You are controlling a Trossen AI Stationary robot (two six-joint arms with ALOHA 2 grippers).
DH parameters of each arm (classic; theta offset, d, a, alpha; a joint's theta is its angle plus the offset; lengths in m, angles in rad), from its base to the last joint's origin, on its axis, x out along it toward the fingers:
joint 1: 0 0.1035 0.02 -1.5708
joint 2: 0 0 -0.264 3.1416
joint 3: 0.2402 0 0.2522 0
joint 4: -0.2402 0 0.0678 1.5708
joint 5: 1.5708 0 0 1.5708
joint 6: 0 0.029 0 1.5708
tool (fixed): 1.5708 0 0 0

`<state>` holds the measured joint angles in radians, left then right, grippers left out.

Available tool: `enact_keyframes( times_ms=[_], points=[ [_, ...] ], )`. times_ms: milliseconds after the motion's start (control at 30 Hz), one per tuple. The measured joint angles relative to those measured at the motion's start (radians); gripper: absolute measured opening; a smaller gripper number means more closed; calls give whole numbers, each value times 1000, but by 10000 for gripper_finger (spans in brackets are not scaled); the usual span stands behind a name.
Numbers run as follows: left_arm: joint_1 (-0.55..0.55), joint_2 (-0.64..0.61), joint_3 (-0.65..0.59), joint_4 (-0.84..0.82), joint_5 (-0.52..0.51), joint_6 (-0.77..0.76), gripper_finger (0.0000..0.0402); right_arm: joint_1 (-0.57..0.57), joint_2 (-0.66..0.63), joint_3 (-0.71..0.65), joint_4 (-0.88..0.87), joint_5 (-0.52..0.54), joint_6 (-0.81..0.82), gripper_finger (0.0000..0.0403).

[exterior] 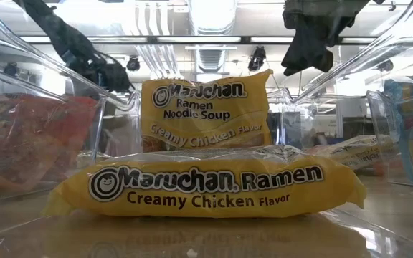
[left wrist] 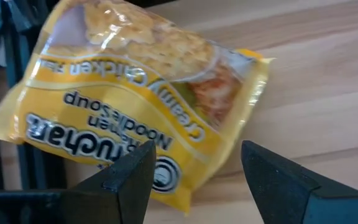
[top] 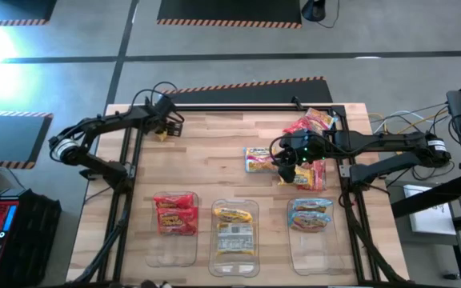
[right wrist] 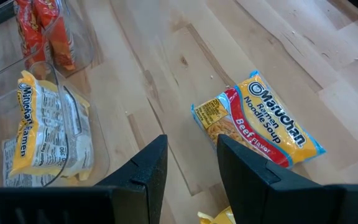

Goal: Sort Maruchan noodles
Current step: Put the yellow noodle pack into the middle transparent bin

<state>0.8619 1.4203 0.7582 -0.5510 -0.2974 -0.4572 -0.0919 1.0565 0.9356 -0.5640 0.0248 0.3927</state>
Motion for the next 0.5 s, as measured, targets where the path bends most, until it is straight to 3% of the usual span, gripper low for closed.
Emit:
enact_keyframes(
  times_ms=[500],
  points=[
    [55, 62, 0, 17, 70, 82, 220, 0, 0, 0, 0, 0, 0, 128]
  ],
)
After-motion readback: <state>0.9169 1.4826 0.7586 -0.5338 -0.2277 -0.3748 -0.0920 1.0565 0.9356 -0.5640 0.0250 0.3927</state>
